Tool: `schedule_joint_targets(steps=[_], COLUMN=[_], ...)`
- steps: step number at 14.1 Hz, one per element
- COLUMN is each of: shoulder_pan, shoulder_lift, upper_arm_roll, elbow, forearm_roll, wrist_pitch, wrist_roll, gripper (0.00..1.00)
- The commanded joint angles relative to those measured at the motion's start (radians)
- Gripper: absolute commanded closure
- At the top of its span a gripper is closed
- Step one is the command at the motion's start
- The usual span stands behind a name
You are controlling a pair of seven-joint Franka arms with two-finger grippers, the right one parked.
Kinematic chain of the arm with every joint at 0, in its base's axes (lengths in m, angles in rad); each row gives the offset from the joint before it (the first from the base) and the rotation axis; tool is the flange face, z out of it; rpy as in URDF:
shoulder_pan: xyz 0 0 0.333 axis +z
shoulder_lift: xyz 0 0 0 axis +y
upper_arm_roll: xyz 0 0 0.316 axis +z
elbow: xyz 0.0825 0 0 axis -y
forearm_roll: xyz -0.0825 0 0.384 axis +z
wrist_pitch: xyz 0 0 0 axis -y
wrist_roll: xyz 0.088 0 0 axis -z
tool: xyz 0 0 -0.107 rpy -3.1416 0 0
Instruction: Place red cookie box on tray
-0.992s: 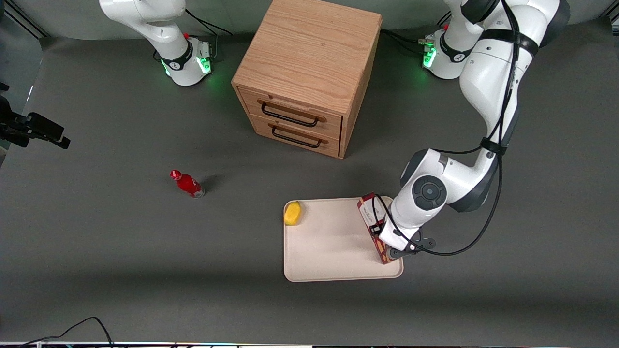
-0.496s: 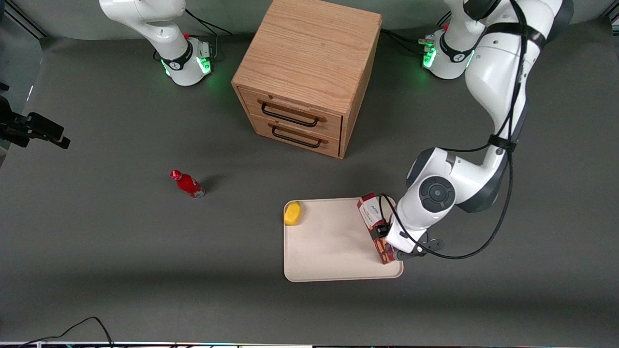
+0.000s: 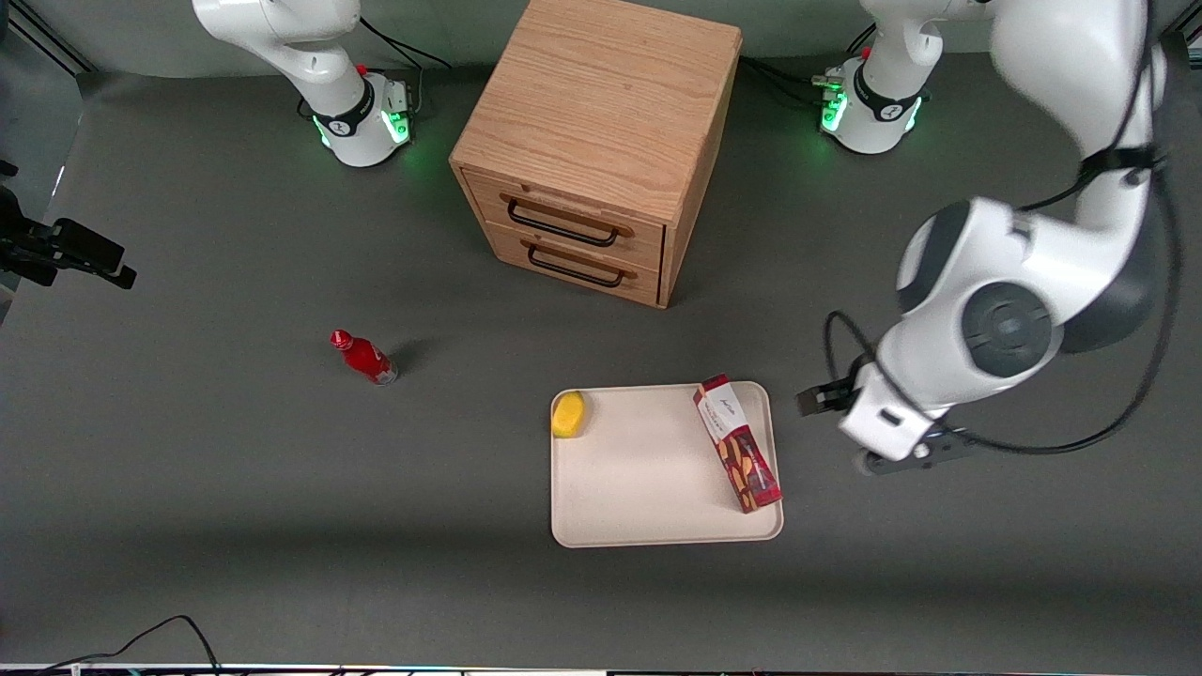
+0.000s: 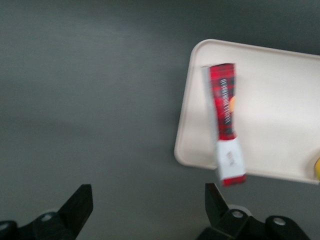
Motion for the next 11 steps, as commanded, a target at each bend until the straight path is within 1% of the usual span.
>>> schedule_joint_targets(steps=[1, 4, 6, 7, 8, 10, 11], shoulder_pan=[0.068, 0.149, 0.174, 0.177, 0.162, 0.060, 0.033], shoulder_lift=[-0.099, -0.172, -0.215, -0.234, -0.260, -0.289, -0.306], upper_arm_roll=[0.001, 0.001, 0.008, 0.034, 0.097, 0.264, 0.312], elbow=[-0.024, -0.015, -0.015, -0.015, -0.017, -0.015, -0.015], forearm_roll=[-0.021, -0.016, -0.005, -0.007, -0.007, -0.019, -0.021], wrist_pitch=[-0.104, -0.204, -0.264, -0.276, -0.284, -0.286, -0.282], wrist_roll=[0.122, 0.275, 0.350, 0.408, 0.474, 0.589, 0.620], gripper=[0.00, 0.00, 0.00, 0.00, 0.00, 0.00, 0.00])
